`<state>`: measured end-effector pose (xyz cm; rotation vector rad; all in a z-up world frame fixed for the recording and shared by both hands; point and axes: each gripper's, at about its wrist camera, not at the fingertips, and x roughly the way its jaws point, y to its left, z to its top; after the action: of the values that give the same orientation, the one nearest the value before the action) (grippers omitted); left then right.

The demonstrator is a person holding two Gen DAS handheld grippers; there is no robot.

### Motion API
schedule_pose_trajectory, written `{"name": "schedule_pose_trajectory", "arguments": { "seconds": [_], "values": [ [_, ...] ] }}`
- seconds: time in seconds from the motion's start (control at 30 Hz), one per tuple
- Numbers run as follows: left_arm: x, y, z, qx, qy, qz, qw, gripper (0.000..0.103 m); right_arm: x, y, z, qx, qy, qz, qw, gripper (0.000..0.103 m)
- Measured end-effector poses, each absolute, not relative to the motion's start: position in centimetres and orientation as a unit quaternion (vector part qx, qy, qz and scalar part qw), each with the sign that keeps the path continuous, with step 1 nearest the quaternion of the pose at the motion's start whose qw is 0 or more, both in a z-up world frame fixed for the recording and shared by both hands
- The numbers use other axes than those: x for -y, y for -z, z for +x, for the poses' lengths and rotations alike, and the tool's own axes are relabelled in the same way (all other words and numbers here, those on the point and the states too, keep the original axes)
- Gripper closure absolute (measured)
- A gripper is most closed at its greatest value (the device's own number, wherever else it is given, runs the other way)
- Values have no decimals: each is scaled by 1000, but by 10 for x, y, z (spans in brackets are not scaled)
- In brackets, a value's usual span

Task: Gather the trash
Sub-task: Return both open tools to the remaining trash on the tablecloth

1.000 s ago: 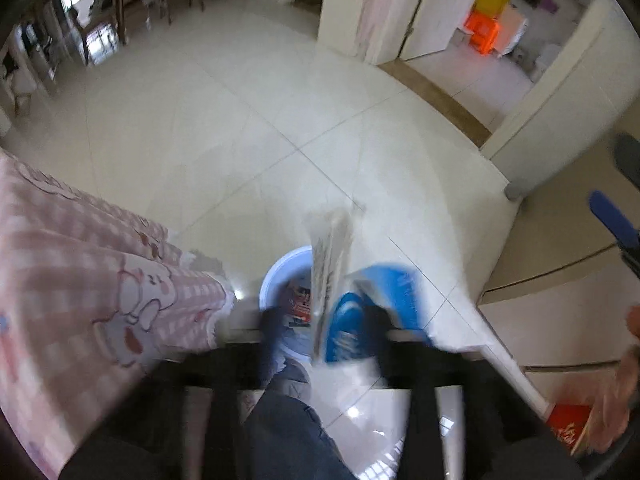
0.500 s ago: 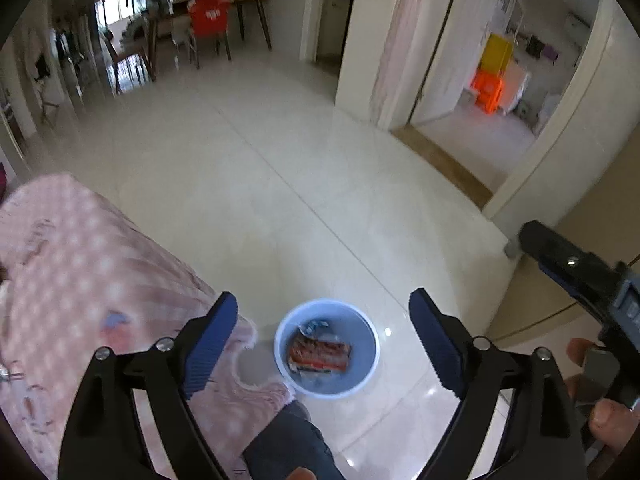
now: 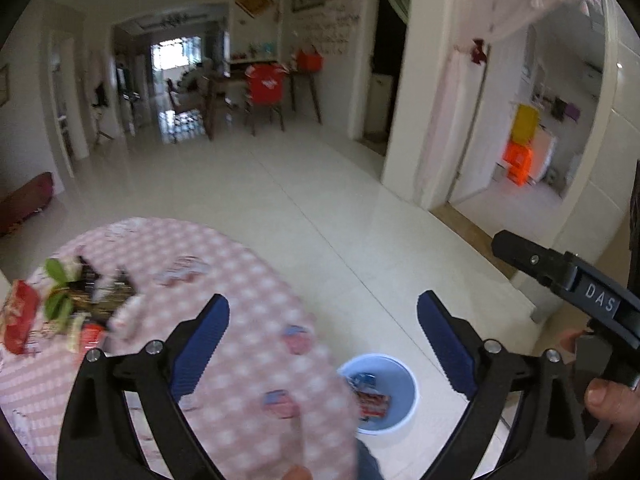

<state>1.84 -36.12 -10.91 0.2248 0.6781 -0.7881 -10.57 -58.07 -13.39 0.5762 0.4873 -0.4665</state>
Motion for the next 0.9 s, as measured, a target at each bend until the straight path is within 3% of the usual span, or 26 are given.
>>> {"name": "schedule_pose_trajectory", "arguments": {
  "seconds": [0.4, 0.63, 0.9],
  "values": [
    [234, 106, 66, -313, 280, 71, 905, 10, 473, 124, -8, -289, 126, 198, 928, 6],
    [175, 149, 111, -350, 237, 64, 904, 10, 422, 135, 29, -326, 78, 155, 929, 6],
    [168, 202, 162, -400, 221, 109, 883, 10, 409, 152, 35, -352, 63, 145, 923, 6]
  ]
}}
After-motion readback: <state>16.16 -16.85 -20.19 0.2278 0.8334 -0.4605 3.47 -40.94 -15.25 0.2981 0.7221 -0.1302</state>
